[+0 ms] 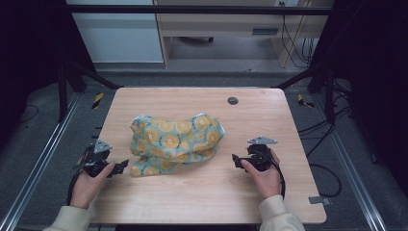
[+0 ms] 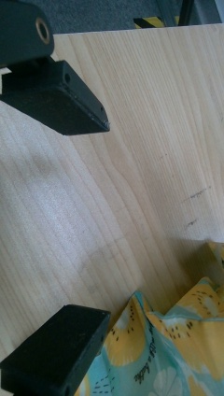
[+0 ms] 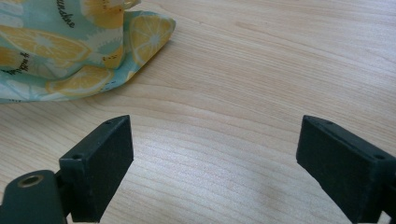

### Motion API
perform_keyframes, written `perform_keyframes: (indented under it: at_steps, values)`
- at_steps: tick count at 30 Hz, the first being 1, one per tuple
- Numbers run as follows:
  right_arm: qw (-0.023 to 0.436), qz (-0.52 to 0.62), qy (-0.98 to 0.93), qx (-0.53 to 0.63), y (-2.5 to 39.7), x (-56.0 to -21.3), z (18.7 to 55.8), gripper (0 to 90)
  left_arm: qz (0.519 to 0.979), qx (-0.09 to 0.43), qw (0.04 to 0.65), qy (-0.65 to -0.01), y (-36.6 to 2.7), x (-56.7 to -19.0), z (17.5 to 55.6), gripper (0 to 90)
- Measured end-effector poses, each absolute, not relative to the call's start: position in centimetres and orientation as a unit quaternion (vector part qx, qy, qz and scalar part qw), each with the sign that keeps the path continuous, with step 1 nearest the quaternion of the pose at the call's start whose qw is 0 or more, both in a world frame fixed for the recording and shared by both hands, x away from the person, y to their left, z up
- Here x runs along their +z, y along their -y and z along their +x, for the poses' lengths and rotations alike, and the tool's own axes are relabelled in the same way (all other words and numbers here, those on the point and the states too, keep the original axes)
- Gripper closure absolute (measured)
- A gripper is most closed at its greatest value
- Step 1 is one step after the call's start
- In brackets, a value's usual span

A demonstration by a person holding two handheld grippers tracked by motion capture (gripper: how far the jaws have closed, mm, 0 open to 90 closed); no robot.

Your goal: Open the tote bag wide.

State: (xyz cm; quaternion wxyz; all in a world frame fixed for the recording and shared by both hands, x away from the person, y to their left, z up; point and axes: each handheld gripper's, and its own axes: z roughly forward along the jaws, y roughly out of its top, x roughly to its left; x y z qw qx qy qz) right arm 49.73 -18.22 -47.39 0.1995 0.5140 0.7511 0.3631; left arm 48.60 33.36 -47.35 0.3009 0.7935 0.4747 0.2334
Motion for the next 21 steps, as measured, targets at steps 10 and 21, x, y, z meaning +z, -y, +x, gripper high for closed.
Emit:
perform_keyframes:
  at_steps: [10, 21]
  values:
    - [0.205, 0.471, -0.767, 0.384, 16.0, -45.0, 49.6, 12.3, 0.794, 0.235, 0.292, -0.479, -33.4, -47.7, 48.8, 8.6]
    - [0.204, 0.405, -0.799, 0.395, 12.3, -39.6, 51.8, 15.8, 0.796, 0.233, 0.292, -0.477, -33.3, -47.6, 48.8, 9.2]
